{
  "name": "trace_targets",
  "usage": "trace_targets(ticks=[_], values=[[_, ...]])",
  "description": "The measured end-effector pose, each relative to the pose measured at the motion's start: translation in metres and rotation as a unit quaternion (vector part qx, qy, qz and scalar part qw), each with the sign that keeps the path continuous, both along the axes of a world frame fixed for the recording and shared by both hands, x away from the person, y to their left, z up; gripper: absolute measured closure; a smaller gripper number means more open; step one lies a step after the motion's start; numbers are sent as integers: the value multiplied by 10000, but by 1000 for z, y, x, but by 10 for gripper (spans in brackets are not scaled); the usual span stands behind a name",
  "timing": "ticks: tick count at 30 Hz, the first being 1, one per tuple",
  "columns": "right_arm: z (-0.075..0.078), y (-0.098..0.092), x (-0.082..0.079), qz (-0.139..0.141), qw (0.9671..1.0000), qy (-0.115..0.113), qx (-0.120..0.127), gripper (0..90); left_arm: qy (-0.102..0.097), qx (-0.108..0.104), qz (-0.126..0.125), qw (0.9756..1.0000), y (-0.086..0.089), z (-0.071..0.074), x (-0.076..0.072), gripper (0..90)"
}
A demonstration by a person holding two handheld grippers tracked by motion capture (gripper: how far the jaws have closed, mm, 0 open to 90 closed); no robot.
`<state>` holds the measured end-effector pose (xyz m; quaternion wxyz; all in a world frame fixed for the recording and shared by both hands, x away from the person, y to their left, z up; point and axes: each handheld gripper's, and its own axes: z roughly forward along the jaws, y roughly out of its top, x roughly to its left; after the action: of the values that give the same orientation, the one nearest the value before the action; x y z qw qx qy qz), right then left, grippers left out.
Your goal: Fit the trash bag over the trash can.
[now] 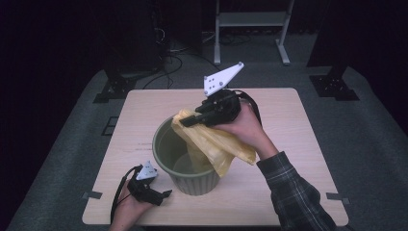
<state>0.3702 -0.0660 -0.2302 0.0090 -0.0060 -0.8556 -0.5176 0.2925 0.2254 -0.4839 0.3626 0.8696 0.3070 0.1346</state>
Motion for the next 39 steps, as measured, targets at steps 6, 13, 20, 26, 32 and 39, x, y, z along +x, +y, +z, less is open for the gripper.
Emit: trace_targets(ticks=[6, 13, 20, 26, 32, 39], values=[[-30, -10, 3, -89, 9995, 238, -167, 839, 0, 0, -1, 10000, 0, 0, 0, 0], [-53, -18, -1, -147, 9986, 341, -372, 830, 1, -1, -1, 10000, 0, 0, 0, 0], [-62, -21, -6, -240, 9980, 289, -518, 759, 0, 0, 0, 10000, 0, 0, 0, 0], [-70, -25, -11, -306, 9980, 220, -516, 684, 1, 0, 0, 10000, 0, 0, 0, 0], [-60, -33, -15, -519, 9979, 6, -380, 522, 0, 1, 0, 10000, 0, 0, 0, 0], [-50, -55, -23, -696, 9972, -135, -243, 433, -1, -1, 8, 10000, 0, 0, 0, 0]])
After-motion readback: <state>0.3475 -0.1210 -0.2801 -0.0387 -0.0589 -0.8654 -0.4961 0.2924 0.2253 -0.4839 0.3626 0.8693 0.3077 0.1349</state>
